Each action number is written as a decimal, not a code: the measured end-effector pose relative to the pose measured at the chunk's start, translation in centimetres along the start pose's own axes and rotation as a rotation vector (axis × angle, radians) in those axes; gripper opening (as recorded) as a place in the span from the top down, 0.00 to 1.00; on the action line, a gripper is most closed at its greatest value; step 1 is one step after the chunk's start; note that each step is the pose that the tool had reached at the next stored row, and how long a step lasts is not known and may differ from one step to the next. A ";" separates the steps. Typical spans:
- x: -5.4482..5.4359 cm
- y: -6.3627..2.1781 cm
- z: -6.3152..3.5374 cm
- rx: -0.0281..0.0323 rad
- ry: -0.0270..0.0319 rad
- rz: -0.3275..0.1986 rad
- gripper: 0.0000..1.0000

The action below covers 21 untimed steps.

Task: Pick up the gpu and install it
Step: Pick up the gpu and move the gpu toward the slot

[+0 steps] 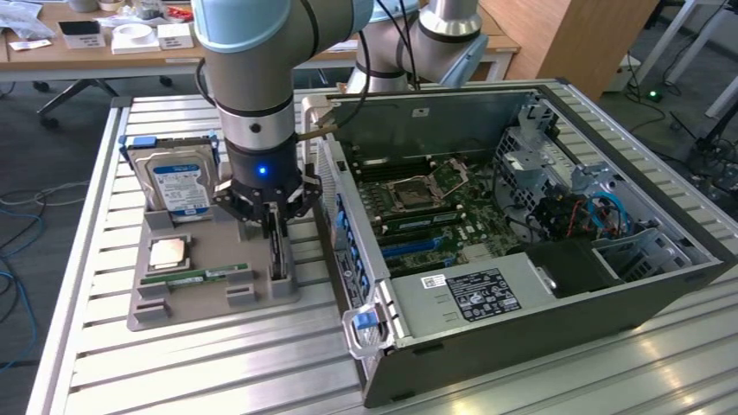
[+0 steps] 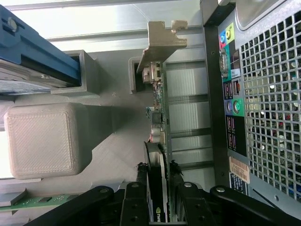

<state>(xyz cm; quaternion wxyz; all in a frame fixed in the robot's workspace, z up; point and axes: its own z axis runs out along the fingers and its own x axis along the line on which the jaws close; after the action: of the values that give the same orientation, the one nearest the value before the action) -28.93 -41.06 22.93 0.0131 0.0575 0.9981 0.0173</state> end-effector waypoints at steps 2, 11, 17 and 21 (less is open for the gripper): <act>0.0 0.00 0.00 0.0000 -0.0001 0.000 0.70; 0.0 0.00 0.00 -0.0014 0.0007 -0.018 0.70; 0.0 -0.01 0.01 -0.0017 0.0013 -0.034 0.70; 0.1 -0.01 0.01 -0.0020 0.0018 -0.047 0.70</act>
<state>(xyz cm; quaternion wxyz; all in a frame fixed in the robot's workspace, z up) -29.01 -41.06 22.92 0.0127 0.0341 0.9992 0.0181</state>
